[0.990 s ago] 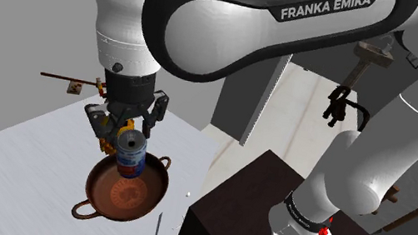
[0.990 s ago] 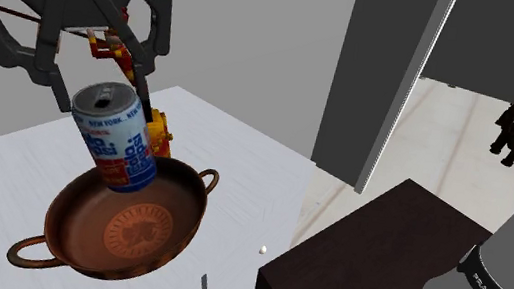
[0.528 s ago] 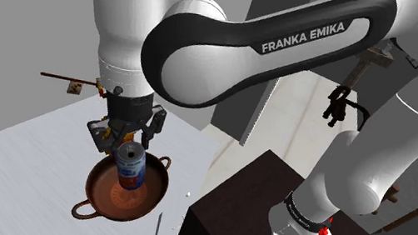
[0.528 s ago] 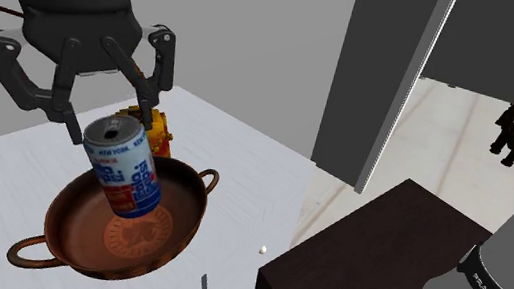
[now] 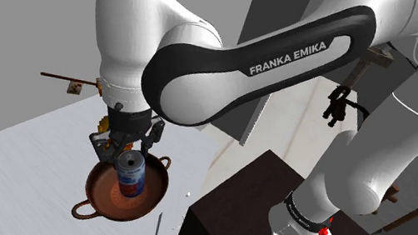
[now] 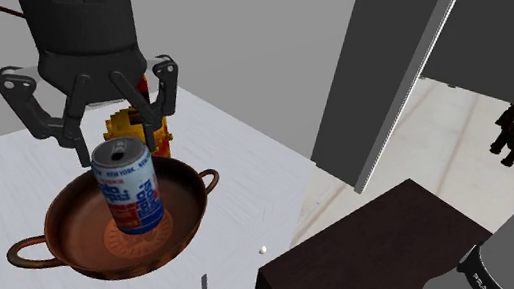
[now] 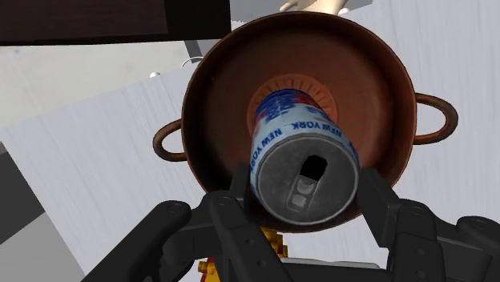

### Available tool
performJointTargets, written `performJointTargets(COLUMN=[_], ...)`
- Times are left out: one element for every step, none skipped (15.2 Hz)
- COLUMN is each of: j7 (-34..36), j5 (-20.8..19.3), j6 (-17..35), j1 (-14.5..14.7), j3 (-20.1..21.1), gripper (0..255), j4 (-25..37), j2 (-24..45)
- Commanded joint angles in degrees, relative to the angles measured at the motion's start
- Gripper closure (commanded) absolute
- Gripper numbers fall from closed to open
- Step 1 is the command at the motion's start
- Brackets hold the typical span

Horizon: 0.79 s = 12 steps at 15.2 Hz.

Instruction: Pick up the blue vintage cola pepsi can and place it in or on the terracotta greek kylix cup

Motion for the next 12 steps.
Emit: performJointTargets(j7=[0.01, 0.01, 0.01, 0.01, 0.01, 0.00, 0.00, 0.00, 0.00, 0.00, -0.37, -0.70], j5=[-0.03, -0.03, -0.03, -0.03, -0.02, -0.02, -0.02, -0.01, -0.01, -0.02, 0.48, 0.92], j6=[0.06, 0.06, 0.06, 0.06, 0.06, 0.06, 0.05, 0.05, 0.05, 0.05, -1.83, -3.73], j1=[0.00, 0.00, 0.00, 0.00, 0.00, 0.00, 0.00, 0.00, 0.00, 0.00, -0.05, -0.10], j3=[0.00, 0.00, 0.00, 0.00, 0.00, 0.00, 0.00, 0.00, 0.00, 0.00, -0.10, -0.22], gripper=[255, 255, 255, 255, 0, 0, 0, 0, 0, 0, 0, 0], j4=[-0.01, -0.01, -0.01, -0.01, -0.01, -0.01, -0.01, -0.01, -0.01, -0.01, 1.20, 2.49], j2=[0.03, 0.03, 0.03, 0.03, 0.02, 0.02, 0.01, 0.01, 0.01, 0.01, -0.80, -1.54])
